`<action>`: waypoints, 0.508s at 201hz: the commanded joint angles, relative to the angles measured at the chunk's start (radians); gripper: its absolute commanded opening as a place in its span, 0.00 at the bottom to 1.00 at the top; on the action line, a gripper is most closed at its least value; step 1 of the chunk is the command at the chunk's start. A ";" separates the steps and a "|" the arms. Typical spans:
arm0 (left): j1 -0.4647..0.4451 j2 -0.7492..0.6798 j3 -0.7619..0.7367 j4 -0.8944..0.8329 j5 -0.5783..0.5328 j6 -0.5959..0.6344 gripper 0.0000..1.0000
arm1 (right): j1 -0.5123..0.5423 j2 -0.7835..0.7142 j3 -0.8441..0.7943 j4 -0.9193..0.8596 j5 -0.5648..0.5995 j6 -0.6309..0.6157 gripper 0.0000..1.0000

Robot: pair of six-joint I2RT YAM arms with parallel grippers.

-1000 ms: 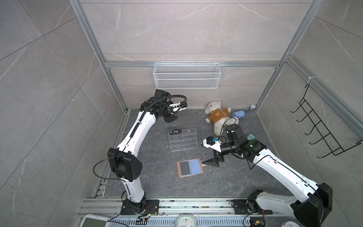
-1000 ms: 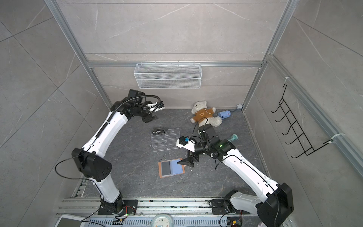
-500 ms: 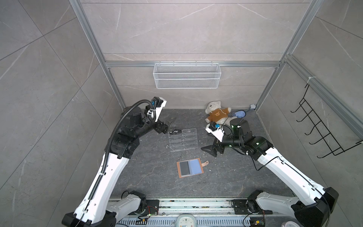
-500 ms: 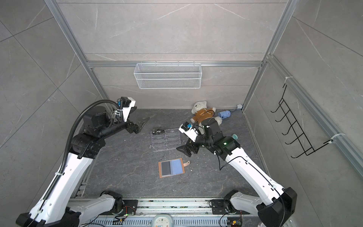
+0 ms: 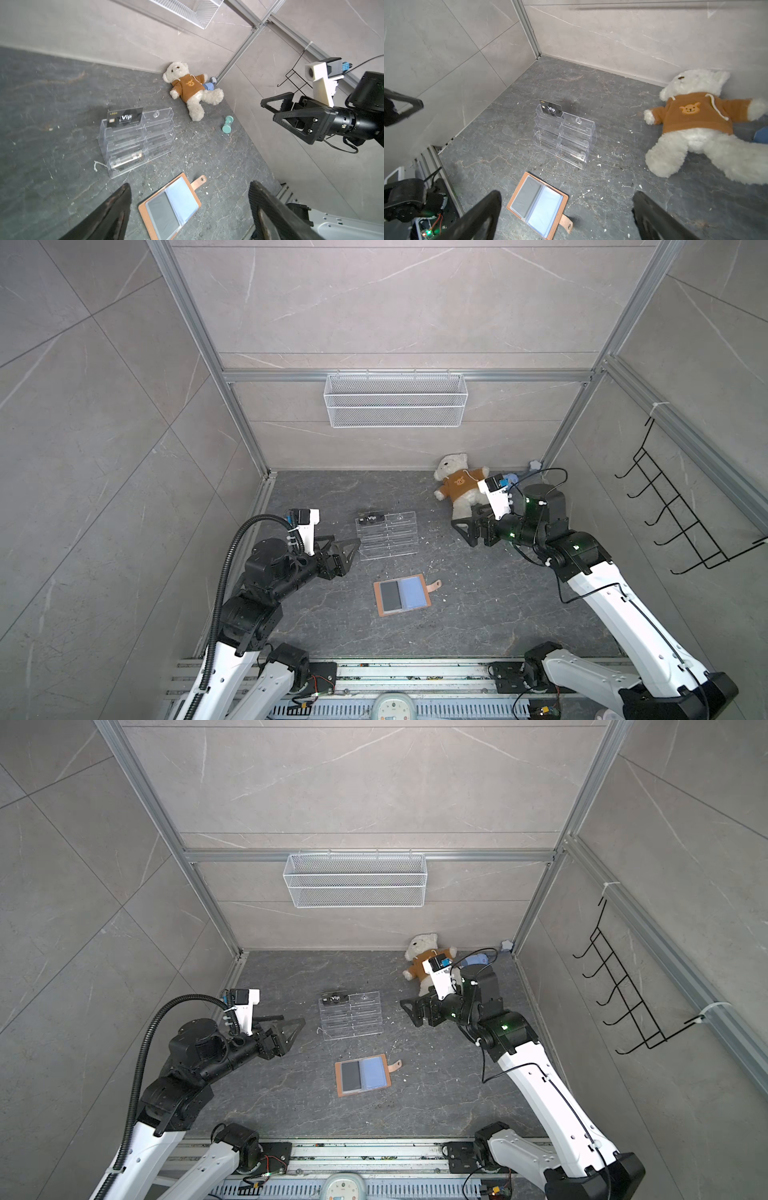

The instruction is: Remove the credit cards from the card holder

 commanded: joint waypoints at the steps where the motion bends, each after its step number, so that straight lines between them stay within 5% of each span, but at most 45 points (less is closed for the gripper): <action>1: 0.001 0.013 -0.050 0.099 0.017 -0.168 0.89 | -0.053 -0.014 0.009 -0.006 -0.090 0.125 1.00; 45: -0.001 0.053 -0.168 0.134 0.027 -0.366 0.84 | -0.098 0.009 -0.024 -0.005 -0.224 0.168 0.94; 102: -0.068 0.114 -0.385 0.294 0.051 -0.586 0.80 | -0.088 0.137 -0.193 0.159 -0.396 0.370 0.40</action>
